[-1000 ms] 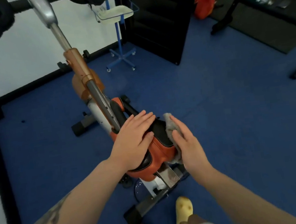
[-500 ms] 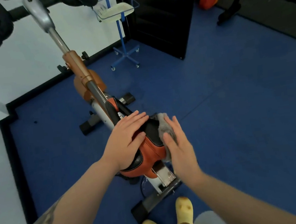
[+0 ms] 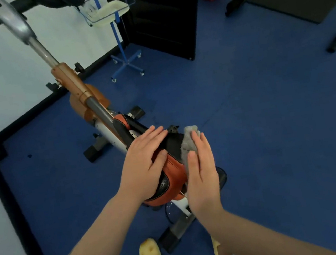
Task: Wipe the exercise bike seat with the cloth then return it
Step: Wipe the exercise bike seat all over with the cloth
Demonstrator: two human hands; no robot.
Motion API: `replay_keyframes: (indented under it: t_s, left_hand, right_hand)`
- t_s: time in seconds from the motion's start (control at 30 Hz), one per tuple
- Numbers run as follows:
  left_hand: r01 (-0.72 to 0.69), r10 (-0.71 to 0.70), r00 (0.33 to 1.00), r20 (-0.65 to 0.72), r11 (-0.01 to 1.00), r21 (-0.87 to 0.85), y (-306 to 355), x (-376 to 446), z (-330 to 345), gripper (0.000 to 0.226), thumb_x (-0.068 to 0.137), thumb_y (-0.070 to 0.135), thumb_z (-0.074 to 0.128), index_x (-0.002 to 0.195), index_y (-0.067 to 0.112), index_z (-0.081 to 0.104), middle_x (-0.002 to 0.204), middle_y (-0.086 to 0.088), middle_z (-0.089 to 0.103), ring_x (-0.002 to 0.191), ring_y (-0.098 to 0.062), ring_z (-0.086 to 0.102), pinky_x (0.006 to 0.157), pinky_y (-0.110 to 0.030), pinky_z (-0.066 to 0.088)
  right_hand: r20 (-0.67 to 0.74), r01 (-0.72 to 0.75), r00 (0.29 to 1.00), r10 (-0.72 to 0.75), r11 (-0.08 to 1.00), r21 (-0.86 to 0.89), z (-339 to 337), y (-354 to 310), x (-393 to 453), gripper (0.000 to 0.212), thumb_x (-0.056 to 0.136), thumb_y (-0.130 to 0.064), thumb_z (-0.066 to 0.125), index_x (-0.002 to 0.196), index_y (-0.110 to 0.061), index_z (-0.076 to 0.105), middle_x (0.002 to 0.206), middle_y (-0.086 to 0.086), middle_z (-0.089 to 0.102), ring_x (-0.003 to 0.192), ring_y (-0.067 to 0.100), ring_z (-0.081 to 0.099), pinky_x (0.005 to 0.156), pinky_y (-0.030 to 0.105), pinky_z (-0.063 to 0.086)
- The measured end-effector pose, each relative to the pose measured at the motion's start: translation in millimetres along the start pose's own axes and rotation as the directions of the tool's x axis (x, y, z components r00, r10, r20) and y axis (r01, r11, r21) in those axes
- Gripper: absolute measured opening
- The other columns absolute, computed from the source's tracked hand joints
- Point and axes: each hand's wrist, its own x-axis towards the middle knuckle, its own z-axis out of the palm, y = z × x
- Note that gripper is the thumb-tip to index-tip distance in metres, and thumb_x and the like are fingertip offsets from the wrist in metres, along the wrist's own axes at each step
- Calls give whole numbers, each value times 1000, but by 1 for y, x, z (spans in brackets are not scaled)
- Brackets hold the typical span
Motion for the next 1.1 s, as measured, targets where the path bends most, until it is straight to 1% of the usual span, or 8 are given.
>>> replay_keyframes:
  t_s: [0.1, 0.2, 0.3, 0.43, 0.57, 0.8, 1.0, 1.1]
  left_hand:
    - [2, -4, 999, -34, 999, -47, 0, -3, 1, 44, 90, 22, 43, 133, 20, 50, 142, 7, 45, 137, -2, 27, 114, -33, 21]
    - [-10, 9, 1000, -15, 997, -83, -1, -3, -2, 44, 89, 21, 44, 132, 18, 51, 141, 4, 47, 136, -6, 30, 114, -34, 22]
    - [-80, 81, 996, 30, 996, -27, -11, 2, -6, 43, 88, 26, 45, 131, 21, 51, 139, 6, 49, 134, -10, 34, 111, -33, 24]
    - [-120, 119, 992, 44, 993, 11, -19, 4, -7, 42, 87, 30, 45, 129, 29, 49, 135, 13, 48, 130, -7, 34, 105, -32, 23]
    - [-135, 135, 990, 28, 991, -14, -22, 4, -3, 40, 88, 29, 44, 128, 30, 50, 135, 12, 48, 129, -7, 33, 104, -32, 21]
    - [-142, 142, 990, -1, 989, -44, -20, 4, -1, 41, 87, 23, 44, 127, 27, 52, 134, 11, 50, 129, -9, 35, 106, -36, 23]
    - [-150, 148, 988, -33, 985, -86, -22, 3, -1, 42, 84, 17, 43, 123, 24, 56, 132, 8, 53, 128, -11, 38, 104, -33, 24]
    - [-150, 149, 989, -19, 985, -82, -22, 4, -1, 42, 84, 17, 42, 123, 25, 56, 132, 9, 52, 128, -10, 37, 105, -35, 25]
  right_hand:
    - [-94, -11, 996, 10, 1000, -16, 18, -1, -19, 46, 102, -34, 30, 148, -34, 26, 158, -20, 8, 139, -15, 2, 106, 1, 8]
    - [-161, -104, 981, 106, 994, 20, 24, -13, -6, 45, 103, -30, 29, 148, -34, 26, 158, -19, 12, 136, -16, 7, 100, -4, 7]
    - [-288, -139, 945, 156, 987, 79, 30, -20, 0, 45, 103, -30, 29, 148, -34, 27, 157, -17, 19, 139, -9, 13, 106, 5, 12]
    - [-427, -121, 894, 139, 990, 69, 69, -19, -46, 51, 102, -26, 32, 147, -42, 15, 159, -18, 5, 140, -11, 1, 115, 19, 9]
    - [-412, -90, 892, 188, 965, 246, 117, -21, -102, 63, 101, -28, 36, 139, -62, -1, 155, -31, -4, 141, -11, -1, 117, 28, 12]
    - [-548, -160, 795, 258, 962, 221, 77, -25, -25, 51, 103, -33, 22, 151, -28, 6, 161, -12, 1, 143, -5, -2, 119, 24, 5]
    - [-536, -54, 820, 200, 960, 276, 121, -20, -77, 55, 102, -32, 29, 148, -44, 2, 157, -28, 0, 140, -13, 1, 117, 24, 13]
    - [-564, -54, 804, 188, 968, 245, 122, -18, -67, 55, 102, -30, 30, 148, -43, 3, 157, -26, 0, 141, -12, 0, 117, 24, 11]
